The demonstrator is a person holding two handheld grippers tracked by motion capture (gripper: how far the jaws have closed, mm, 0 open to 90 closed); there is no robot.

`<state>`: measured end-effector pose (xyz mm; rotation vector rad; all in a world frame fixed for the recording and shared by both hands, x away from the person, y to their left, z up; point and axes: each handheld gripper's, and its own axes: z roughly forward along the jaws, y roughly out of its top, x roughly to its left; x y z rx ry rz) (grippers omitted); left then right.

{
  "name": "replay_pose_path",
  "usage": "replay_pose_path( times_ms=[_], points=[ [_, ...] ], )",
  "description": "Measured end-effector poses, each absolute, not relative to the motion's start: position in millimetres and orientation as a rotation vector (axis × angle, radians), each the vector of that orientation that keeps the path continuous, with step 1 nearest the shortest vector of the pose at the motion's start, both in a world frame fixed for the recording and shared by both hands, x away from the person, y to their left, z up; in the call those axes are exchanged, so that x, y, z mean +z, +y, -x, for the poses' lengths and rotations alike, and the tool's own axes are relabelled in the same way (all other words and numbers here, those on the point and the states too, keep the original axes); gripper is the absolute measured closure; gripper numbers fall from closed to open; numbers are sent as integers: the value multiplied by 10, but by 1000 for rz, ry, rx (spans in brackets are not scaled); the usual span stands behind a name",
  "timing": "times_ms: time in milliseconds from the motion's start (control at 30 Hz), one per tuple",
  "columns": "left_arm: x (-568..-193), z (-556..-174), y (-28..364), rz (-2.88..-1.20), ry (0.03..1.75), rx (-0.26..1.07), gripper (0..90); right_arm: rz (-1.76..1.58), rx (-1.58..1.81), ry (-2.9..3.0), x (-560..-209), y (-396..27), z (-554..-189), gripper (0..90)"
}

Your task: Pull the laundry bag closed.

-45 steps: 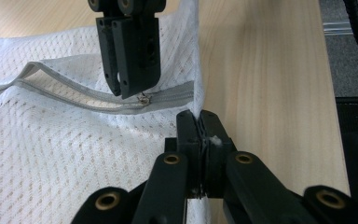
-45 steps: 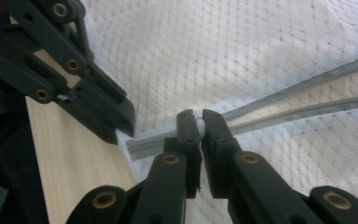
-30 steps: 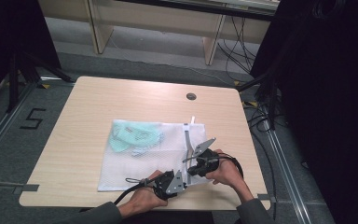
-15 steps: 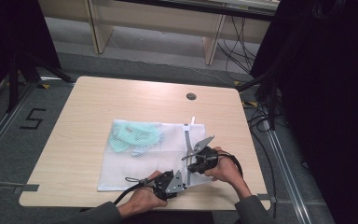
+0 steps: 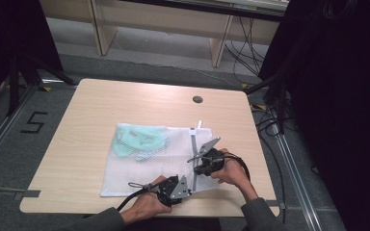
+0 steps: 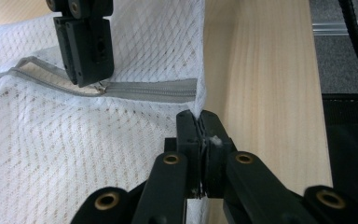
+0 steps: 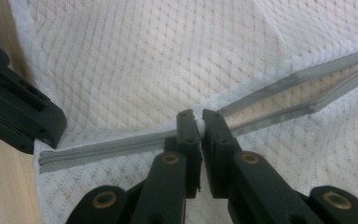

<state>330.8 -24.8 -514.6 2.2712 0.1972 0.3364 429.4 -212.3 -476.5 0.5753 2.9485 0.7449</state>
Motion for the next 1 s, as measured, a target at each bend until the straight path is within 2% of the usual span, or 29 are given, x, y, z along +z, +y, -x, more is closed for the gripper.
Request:
replay_pose_path(
  times_ms=[1000],
  points=[
    [-5103, -3285, -195, -2289, 168, 327, 880, -570, 712, 2906, -4761, -2121, -4477, 867]
  ],
)
